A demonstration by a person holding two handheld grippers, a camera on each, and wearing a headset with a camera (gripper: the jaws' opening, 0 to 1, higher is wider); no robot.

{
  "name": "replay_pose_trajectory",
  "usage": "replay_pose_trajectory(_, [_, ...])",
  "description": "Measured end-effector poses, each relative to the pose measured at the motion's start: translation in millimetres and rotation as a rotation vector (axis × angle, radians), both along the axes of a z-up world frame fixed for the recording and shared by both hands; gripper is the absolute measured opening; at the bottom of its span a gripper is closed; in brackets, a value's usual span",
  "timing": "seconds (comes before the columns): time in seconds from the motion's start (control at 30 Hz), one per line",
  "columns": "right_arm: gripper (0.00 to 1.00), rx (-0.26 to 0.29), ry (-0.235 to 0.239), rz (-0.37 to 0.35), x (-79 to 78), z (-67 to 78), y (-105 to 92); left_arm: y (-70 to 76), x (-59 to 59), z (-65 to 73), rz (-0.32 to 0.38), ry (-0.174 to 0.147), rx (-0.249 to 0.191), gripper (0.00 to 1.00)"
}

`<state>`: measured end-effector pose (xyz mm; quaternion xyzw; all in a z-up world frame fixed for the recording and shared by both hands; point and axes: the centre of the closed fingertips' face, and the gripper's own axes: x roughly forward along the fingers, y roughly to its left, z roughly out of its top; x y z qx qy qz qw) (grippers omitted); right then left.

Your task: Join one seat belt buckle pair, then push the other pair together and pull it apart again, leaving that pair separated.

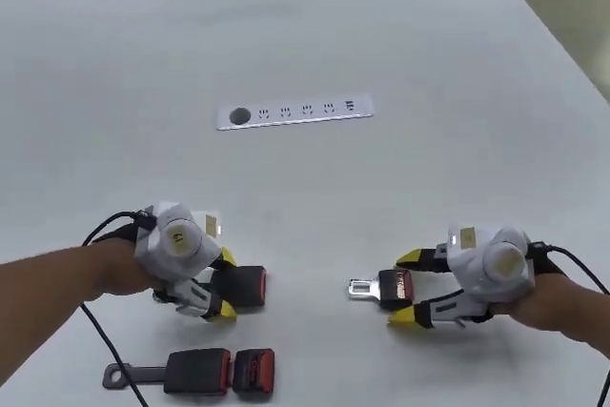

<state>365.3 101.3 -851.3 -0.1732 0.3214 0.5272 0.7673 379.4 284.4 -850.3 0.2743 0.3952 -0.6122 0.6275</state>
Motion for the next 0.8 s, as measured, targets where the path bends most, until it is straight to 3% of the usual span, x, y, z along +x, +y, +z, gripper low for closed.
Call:
replay_pose_trajectory(0.07, [0.75, 0.001, -0.016, -0.025, 2.7, 1.7, -0.4, -1.1, 5.9, 6.8, 0.021, -0.040, -0.017, 0.62])
replay_pose_trajectory(0.1, [0.77, 0.010, -0.035, -0.051, 5.4, 5.8, -0.7, 0.2, 8.8, 9.0, 0.046, -0.045, -0.014, 0.65])
replay_pose_trajectory(0.17, [0.77, 0.020, -0.058, -0.098, 10.9, 10.6, -1.9, -2.1, 10.8, 16.1, 0.105, -0.029, -0.046, 0.68])
replay_pose_trajectory(0.2, [0.77, 0.031, -0.065, -0.132, 13.0, 14.0, -3.0, -3.6, 13.7, 23.2, 0.153, -0.027, -0.083, 0.70])
replay_pose_trajectory(0.27, [0.78, 0.041, -0.088, -0.183, 17.2, 20.7, -4.5, -2.9, 17.0, 29.1, 0.205, -0.033, -0.108, 0.75])
replay_pose_trajectory(0.37, [0.80, 0.057, -0.116, -0.266, 21.9, 29.2, -7.6, 7.8, 23.1, 35.6, 0.338, -0.030, -0.106, 0.84])
replay_pose_trajectory(0.43, [0.82, 0.071, -0.130, -0.319, 23.0, 34.6, -9.3, 8.4, 26.1, 44.1, 0.403, -0.040, -0.157, 0.88])
replay_pose_trajectory(0.47, [0.82, 0.083, -0.134, -0.346, 22.2, 38.3, -9.6, 10.4, 25.7, 50.6, 0.446, -0.037, -0.196, 0.87])
replay_pose_trajectory(0.53, [0.84, 0.113, -0.121, -0.396, 19.2, 43.2, -8.9, 16.7, 23.3, 57.5, 0.502, -0.038, -0.226, 0.88])
replay_pose_trajectory(0.63, [0.86, 0.140, -0.132, -0.447, 14.8, 51.7, -8.9, 26.6, 12.8, 65.2, 0.516, -0.044, -0.234, 0.91])
replay_pose_trajectory(0.8, [0.87, 0.155, -0.161, -0.465, -3.6, 61.5, 0.7, 41.5, -1.2, 79.4, 0.575, -0.070, -0.270, 0.91])
